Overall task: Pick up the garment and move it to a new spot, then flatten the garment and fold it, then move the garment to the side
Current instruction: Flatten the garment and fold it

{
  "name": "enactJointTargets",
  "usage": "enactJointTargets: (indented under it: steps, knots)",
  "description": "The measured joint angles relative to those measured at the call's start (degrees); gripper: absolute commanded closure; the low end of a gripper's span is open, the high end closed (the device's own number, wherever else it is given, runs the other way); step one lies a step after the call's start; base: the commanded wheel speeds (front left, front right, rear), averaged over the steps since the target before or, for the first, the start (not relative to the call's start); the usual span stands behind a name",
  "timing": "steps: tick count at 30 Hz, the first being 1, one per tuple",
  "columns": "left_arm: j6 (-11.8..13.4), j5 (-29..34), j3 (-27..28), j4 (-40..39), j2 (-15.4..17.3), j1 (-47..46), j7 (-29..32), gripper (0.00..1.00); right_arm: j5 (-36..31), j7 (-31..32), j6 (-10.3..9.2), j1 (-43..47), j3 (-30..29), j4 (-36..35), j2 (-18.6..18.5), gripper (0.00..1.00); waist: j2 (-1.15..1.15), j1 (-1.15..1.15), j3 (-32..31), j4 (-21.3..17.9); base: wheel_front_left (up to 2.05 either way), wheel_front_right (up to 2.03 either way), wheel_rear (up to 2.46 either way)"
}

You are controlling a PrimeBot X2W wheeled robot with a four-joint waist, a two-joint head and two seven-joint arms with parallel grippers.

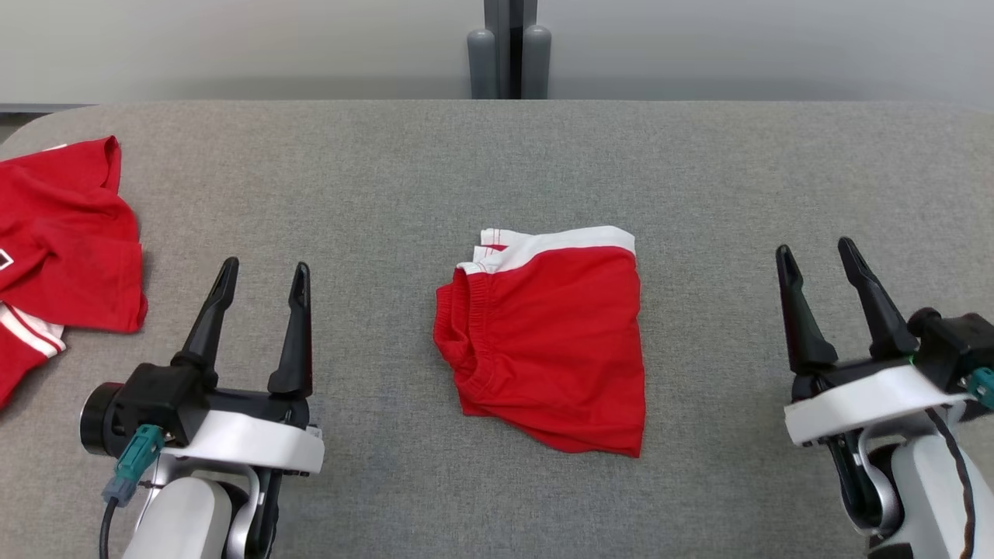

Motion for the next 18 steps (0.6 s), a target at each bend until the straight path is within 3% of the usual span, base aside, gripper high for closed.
enactJointTargets:
  steps: [10,18]
  knots:
    - [1.0,-0.1,0.1,-1.2,0.7,2.5,1.5,0.00,-7.4,6.9,0.01,11.6,-8.7,-8.9,2.6,0.00,0.00,0.00,-2.2,-1.2,0.00,0.00,0.00]
    - [1.2,-0.1,-0.3,-1.9,1.7,3.0,2.5,0.00,-8.1,8.9,0.01,14.0,-9.9,-12.7,3.9,0.00,0.00,0.00,-2.5,-1.5,0.00,0.00,0.00]
